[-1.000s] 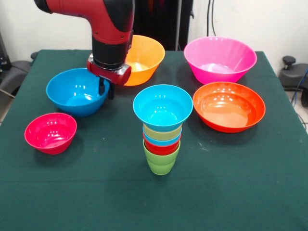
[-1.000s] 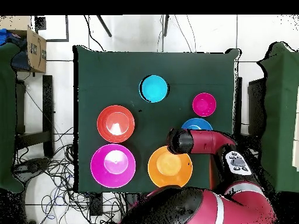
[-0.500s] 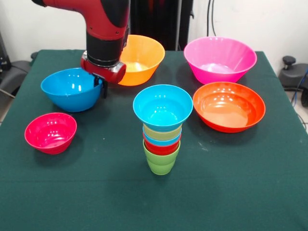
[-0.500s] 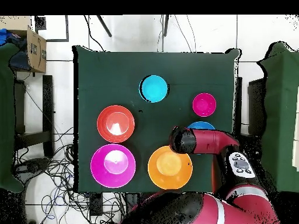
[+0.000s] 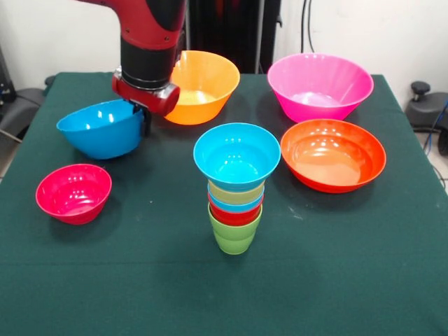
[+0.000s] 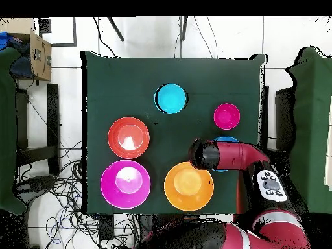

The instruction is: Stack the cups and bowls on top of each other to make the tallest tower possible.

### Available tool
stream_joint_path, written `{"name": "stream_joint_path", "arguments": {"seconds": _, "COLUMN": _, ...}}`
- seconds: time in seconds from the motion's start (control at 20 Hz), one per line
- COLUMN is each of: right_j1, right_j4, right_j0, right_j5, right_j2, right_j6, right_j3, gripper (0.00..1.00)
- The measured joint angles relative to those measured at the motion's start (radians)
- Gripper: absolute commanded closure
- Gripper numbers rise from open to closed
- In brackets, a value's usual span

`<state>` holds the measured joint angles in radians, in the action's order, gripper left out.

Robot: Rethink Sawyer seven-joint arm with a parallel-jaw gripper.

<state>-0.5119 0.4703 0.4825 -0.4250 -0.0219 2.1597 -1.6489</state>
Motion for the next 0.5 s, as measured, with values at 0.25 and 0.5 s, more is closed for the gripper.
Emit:
{"name": "stream_joint_path", "arguments": {"seconds": 0.25, "right_j1": -0.026, "right_j4": -0.004, "right_j0": -0.002, "right_j5": -0.105, "right_j2": -0.014, "right_j6": 0.000, "right_j3": 0.031, "gripper": 1.00}}
{"name": "stream_joint_path", "arguments": {"seconds": 0.5, "right_j1": -0.044, "right_j4": -0.005, "right_j0": -0.004, "right_j5": -0.252, "right_j2": -0.040, "right_j6": 0.000, "right_j3": 0.097, "gripper": 1.00}}
